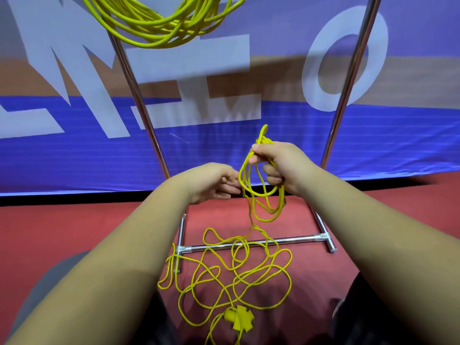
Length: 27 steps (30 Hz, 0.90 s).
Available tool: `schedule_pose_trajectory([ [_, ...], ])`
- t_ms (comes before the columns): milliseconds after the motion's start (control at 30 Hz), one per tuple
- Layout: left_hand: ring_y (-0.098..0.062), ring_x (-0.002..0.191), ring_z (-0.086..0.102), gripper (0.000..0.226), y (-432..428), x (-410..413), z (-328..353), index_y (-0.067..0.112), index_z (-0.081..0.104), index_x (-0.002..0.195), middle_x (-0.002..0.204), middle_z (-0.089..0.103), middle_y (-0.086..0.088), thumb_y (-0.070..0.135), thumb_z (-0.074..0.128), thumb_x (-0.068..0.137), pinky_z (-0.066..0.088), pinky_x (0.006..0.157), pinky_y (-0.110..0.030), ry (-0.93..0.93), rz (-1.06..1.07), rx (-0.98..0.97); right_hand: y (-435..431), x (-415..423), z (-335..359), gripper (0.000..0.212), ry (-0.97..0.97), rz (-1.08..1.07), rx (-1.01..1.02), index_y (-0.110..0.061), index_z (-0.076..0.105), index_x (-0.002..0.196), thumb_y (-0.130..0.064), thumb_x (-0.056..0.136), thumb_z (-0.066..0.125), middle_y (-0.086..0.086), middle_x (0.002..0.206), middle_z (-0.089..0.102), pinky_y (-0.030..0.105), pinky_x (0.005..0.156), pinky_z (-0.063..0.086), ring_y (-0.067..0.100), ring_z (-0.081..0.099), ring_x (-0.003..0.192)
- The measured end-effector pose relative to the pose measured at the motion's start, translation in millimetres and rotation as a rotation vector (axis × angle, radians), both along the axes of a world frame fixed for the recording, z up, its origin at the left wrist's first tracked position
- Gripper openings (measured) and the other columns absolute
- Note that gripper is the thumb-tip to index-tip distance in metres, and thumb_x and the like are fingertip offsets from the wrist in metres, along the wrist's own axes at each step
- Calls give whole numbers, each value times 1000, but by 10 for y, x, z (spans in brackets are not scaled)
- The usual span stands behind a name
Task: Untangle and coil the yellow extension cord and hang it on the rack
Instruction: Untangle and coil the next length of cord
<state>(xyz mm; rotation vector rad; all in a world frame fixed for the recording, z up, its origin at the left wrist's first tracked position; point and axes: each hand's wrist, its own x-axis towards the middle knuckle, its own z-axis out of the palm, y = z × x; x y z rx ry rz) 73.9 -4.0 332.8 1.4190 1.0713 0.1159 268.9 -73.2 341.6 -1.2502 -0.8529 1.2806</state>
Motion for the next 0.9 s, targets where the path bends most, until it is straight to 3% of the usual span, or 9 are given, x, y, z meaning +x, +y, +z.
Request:
schedule_pose_trajectory([
  [33, -23, 117, 71, 24, -11, -1, 10, 18, 72, 109, 106, 79, 1, 30, 63, 90, 50, 99, -35, -18, 0, 24, 11, 8, -13, 14, -15, 11, -2, -12, 59, 93, -20, 103, 62, 7, 89, 74, 20, 38, 21, 9, 22, 37],
  [100, -25, 111, 73, 31, -10, -8, -26, 20, 65, 114, 108, 78, -1, 41, 73, 93, 54, 96, -41, -10, 47, 123, 30, 20, -38, 14, -37, 30, -13, -10, 59, 95, -21, 103, 63, 7, 87, 73, 20, 38, 21, 9, 23, 36],
  [200, -12, 90, 71, 45, 32, -8, -109, 30, 61, 115, 109, 70, -1, 44, 87, 80, 56, 87, -39, 68, 22, 506, 29, 21, -66, 15, -67, 45, -45, -11, 62, 94, -22, 101, 67, 6, 86, 72, 20, 39, 20, 9, 23, 38],
  [267, -5, 82, 61, 20, 15, 8, -75, 35, 71, 100, 103, 66, 6, 40, 84, 85, 51, 81, -33, 129, -91, 741, 24, 10, -86, 15, -65, 51, -54, -11, 63, 93, -22, 100, 69, 4, 84, 71, 21, 40, 19, 8, 23, 38],
  [333, -1, 74, 57, 6, 4, 23, -39, 36, 73, 87, 89, 65, 15, 36, 78, 91, 48, 73, -31, 129, -72, 796, 37, -3, -98, 14, -41, 51, -58, -10, 65, 102, -24, 101, 68, 3, 82, 70, 21, 41, 19, 8, 24, 39],
  [400, 0, 68, 56, 7, -26, 23, -37, 32, 70, 88, 76, 65, 20, 33, 71, 95, 51, 72, -35, 63, -38, 722, 65, -5, -107, 17, -13, 23, -77, -10, 66, 109, -25, 103, 67, 2, 81, 69, 21, 41, 20, 8, 24, 40],
  [567, -20, 81, 68, 3, -111, 75, 19, 14, 59, 96, 93, 79, -6, 16, 58, 98, 58, 90, -49, -196, 154, 477, 120, -28, -186, 18, -13, -45, -206, -13, 67, 96, -27, 106, 61, 0, 74, 67, 21, 41, 21, 9, 24, 42],
  [733, -26, 77, 70, 13, -217, 110, 9, 11, 58, 101, 96, 71, -23, 5, 67, 94, 63, 81, -49, -211, 177, 302, 139, -67, -299, 12, -8, -106, -301, -12, 63, 102, -21, 106, 56, 0, 71, 64, 26, 46, 38, 13, 41, 47],
  [900, -26, 77, 75, 14, -331, 171, 84, 5, 61, 109, 88, 73, -11, 5, 67, 96, 65, 68, -38, -296, 191, 186, 162, -104, -337, 26, 59, -75, -350, -11, 65, 102, -32, 108, 51, 5, 75, 69, 39, 69, 59, 21, 66, 62],
])
